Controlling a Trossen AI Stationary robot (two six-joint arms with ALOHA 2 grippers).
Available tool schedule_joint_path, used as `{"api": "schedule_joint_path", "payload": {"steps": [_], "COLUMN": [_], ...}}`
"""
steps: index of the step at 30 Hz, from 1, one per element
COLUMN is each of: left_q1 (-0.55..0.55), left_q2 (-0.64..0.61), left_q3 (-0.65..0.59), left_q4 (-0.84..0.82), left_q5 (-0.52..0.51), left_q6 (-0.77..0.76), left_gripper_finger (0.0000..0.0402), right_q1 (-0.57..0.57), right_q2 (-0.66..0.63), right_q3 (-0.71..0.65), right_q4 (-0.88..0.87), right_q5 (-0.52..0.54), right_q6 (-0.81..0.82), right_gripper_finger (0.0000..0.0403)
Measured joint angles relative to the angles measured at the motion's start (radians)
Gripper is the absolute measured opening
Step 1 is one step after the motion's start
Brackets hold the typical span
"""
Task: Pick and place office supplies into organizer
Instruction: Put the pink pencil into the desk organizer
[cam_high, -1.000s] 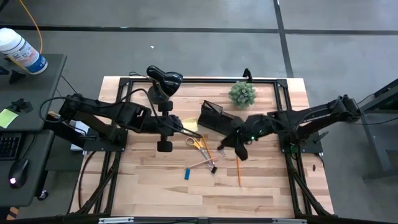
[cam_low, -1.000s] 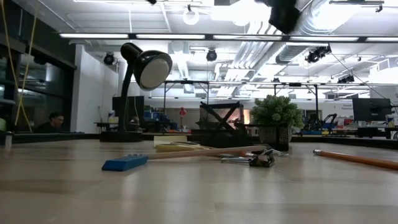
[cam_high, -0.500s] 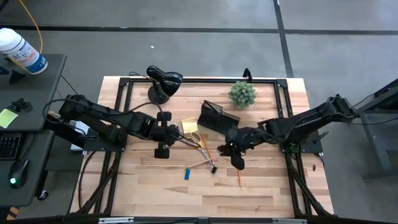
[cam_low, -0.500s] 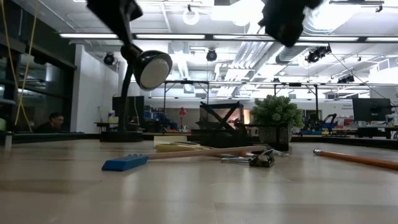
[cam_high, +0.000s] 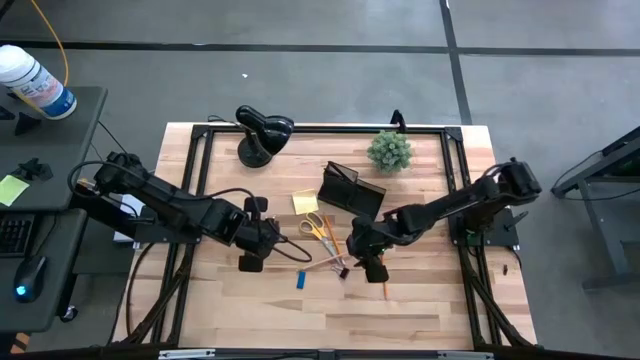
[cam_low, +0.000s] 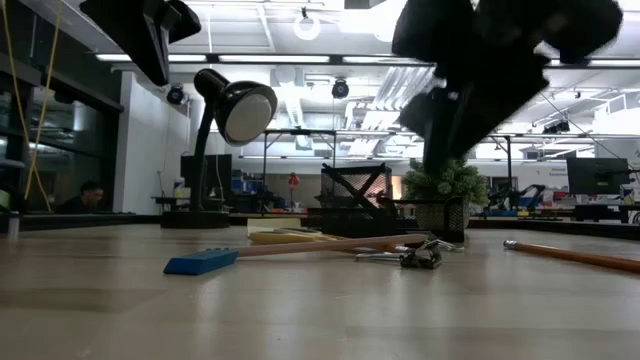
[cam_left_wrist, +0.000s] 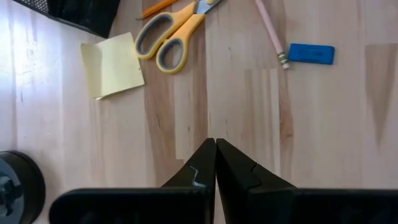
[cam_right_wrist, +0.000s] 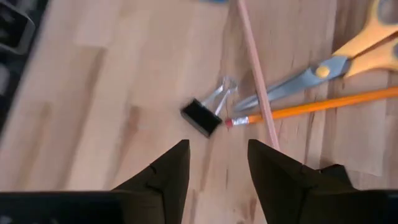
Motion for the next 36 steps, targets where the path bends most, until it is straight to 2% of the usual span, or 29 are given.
{"api": "schedule_joint_path", "payload": {"steps": [9,22,27,36], "left_q1": [-0.024,-0.022,-0.022,-0.022], "left_q2": [0.000,0.000,0.000,0.000], "left_q3": [0.000,0.000,0.000,0.000], "left_q4": [0.000,0.003,0.004,0.004], "left_q5": [0.000,-0.017,-0.020,-0.020], "left_q6": [-0.059,-0.096,-0.104,-0.105], "left_gripper_finger": [0.0003,0.0001,0.0002,0.0002], "right_q1": [-0.036,-0.075,-0.075,-0.074], "right_q2": [0.086,0.232,0.279,0.301], "right_q3": [0.045,0.170,0.203,0.217], "right_q4": [-0.059,-0.141,-0.198,-0.191], "right_q5": [0.034,-0.002,0.054,0.039], "right_q6": [-0.146,-0.287,-0.292,-0.293], "right_gripper_finger": [0.0164,0.0161,0.0160,0.0135]}}
